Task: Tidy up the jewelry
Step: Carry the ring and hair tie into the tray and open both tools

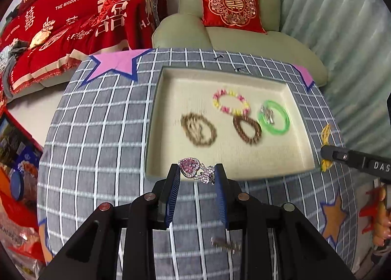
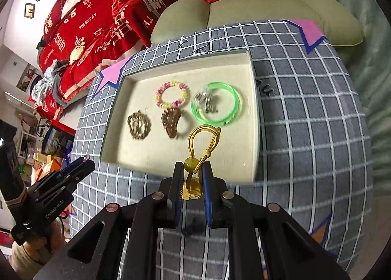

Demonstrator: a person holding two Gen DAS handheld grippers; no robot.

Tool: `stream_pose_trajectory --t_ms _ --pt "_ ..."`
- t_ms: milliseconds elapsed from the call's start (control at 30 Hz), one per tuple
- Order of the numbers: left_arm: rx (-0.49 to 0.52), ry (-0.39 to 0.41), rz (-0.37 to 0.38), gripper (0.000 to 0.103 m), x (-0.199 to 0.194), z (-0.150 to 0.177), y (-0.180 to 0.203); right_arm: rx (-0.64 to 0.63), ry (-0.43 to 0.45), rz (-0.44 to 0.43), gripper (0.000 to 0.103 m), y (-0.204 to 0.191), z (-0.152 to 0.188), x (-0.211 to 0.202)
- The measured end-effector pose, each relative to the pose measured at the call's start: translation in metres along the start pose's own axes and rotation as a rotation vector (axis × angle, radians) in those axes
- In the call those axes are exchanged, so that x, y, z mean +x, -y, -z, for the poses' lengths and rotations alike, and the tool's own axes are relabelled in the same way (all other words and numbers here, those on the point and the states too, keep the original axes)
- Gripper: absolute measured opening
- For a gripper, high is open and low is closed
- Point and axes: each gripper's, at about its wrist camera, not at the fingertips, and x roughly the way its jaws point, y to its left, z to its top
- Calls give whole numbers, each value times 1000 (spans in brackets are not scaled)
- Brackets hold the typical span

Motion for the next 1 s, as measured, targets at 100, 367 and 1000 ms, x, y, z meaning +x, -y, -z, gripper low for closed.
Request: stream_pose_trajectory --t_ms 100,367,1000 --pt "-2 -7 -12 39 15 -12 2 -9 -16 -1 16 1 -10 14" --pt "-20 -60 -60 39 58 -20 6 -17 -73 -2 16 9 -23 45" --pt "51 -121 -170 39 105 -23 25 -12 -181 25 17 26 -26 90"
